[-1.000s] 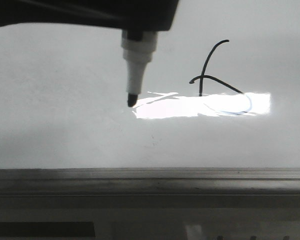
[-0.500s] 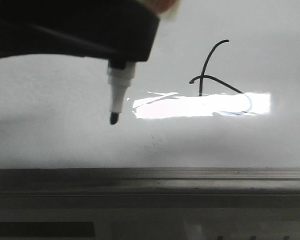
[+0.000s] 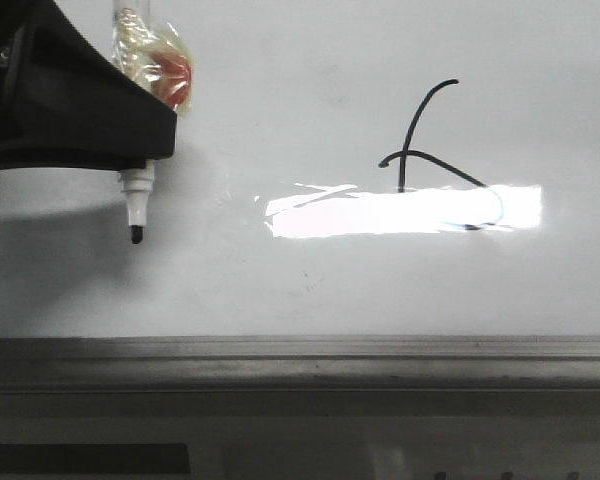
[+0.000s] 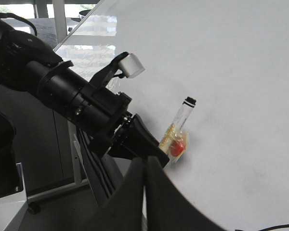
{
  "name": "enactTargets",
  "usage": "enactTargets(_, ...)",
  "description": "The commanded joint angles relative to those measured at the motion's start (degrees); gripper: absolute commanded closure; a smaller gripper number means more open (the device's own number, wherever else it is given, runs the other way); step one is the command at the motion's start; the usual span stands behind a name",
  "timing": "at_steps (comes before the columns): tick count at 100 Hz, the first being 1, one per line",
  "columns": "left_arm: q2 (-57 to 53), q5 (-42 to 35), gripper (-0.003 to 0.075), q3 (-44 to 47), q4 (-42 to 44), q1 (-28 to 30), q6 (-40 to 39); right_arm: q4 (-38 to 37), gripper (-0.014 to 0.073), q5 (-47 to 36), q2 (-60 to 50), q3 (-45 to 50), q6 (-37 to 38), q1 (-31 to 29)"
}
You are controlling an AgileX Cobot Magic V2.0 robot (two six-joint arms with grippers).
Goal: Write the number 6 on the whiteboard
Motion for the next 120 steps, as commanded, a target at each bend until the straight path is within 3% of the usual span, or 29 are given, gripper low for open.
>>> enactTargets(1,-0.6,-1.9,0.0741,-1.6,-1.3,0.2,-0.6,-0.4,0.0657,-3.9,-0.3,-1.9,-0.5,-0.5)
enactTargets(28,-0.2,-4.7,0.0741,-1.8,-5.2,-0.9,-0.6,-0.4,0.0657,-3.9,-0.3,-1.9,-0.5,-0.5)
enactTargets(44,4.3,-5.6,0.0741,-3.7,-5.3,-6.5,-0.6,-0.4,0.0657,-4.1,-0.3,-1.9,-0.5,-0.5)
enactTargets(66,11.4,-14.7,0.0741,-9.5,-6.6,-13.1,-0.6,0.1,0.0657,-4.1,-0.3,-1.9,-0.5,-0.5)
enactTargets(89,14.0,-20.3,0.0741,-12.0,-6.6,-12.8,-1.6,0.4,0.0657,-4.1,-0.3,-1.9,-0.5,-0.5)
enactTargets(120,15.3,-21.1,0.0741,-12.0,-6.6,-9.5,-1.8,0.4,0.0657,-4.1,-0.3,-1.9,-0.5,-0.5)
